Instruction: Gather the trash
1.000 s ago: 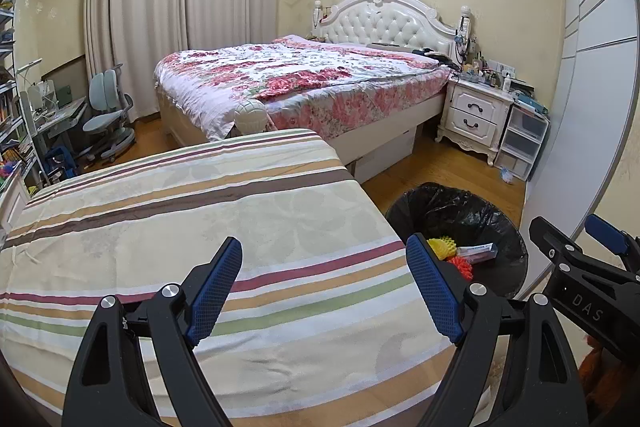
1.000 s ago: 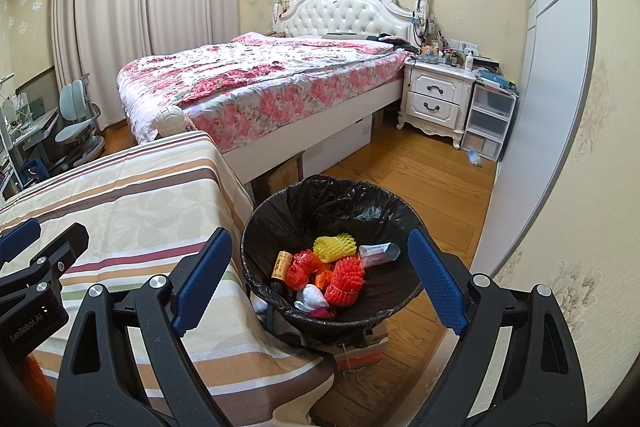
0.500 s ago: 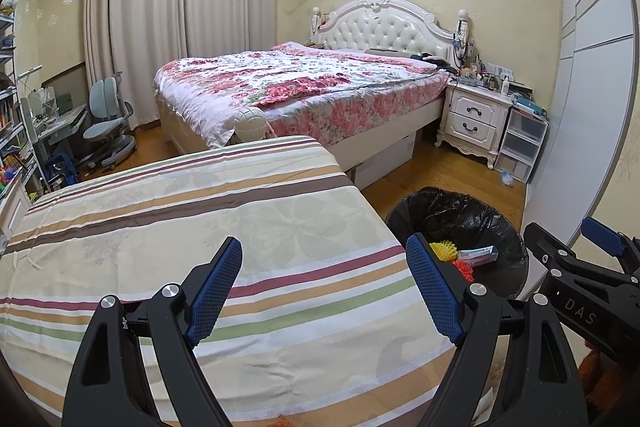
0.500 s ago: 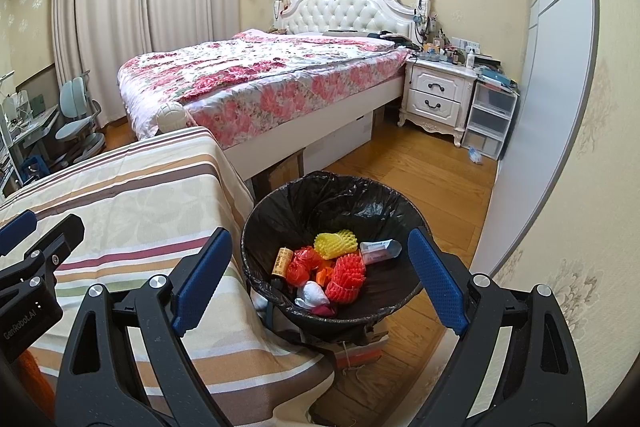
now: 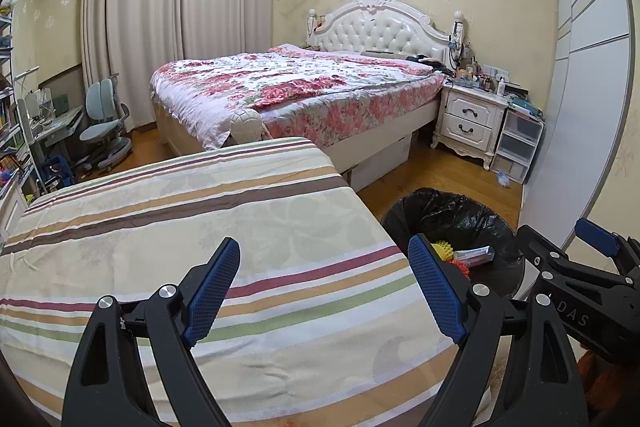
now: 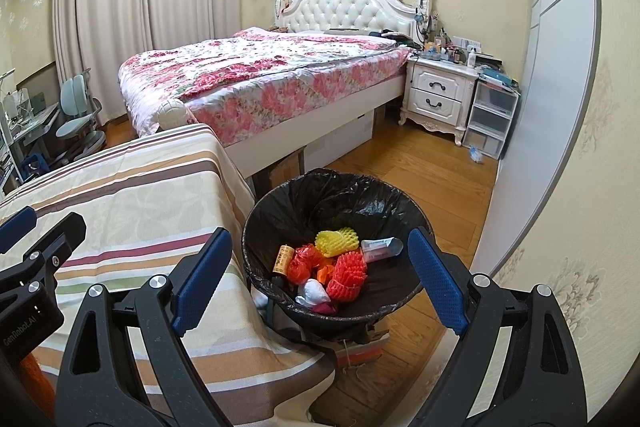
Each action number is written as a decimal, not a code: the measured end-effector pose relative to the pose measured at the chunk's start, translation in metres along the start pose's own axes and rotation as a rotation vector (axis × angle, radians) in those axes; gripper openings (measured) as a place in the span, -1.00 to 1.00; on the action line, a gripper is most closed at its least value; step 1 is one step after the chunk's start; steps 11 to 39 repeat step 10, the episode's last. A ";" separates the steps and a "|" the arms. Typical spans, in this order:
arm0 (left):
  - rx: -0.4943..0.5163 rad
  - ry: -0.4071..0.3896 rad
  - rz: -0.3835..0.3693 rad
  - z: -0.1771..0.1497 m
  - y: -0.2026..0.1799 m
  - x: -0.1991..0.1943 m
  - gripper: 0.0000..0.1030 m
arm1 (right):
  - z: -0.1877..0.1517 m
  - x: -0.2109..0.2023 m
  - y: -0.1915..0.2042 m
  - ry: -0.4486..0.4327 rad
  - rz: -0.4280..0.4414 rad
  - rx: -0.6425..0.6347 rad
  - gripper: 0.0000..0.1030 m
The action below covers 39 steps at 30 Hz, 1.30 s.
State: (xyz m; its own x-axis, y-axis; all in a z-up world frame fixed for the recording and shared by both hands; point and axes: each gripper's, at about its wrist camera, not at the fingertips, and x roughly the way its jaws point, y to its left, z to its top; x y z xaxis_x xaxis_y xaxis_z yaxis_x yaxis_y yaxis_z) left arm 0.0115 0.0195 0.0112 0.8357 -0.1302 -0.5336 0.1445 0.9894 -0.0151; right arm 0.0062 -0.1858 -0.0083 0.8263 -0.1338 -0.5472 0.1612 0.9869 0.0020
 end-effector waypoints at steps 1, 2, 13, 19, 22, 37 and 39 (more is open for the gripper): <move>0.002 -0.001 0.005 0.000 0.001 0.000 0.62 | 0.000 0.000 0.000 0.000 0.000 -0.001 0.70; 0.002 -0.002 0.011 0.000 0.001 0.001 0.62 | 0.000 0.001 0.001 0.000 0.001 -0.001 0.70; -0.012 0.036 0.049 -0.003 0.017 0.009 0.62 | -0.009 0.008 0.012 0.016 0.020 -0.019 0.70; -0.012 0.036 0.049 -0.003 0.017 0.009 0.62 | -0.009 0.008 0.012 0.016 0.020 -0.019 0.70; -0.012 0.036 0.049 -0.003 0.017 0.009 0.62 | -0.009 0.008 0.012 0.016 0.020 -0.019 0.70; -0.012 0.036 0.049 -0.003 0.017 0.009 0.62 | -0.009 0.008 0.012 0.016 0.020 -0.019 0.70; -0.012 0.036 0.049 -0.003 0.017 0.009 0.62 | -0.009 0.008 0.012 0.016 0.020 -0.019 0.70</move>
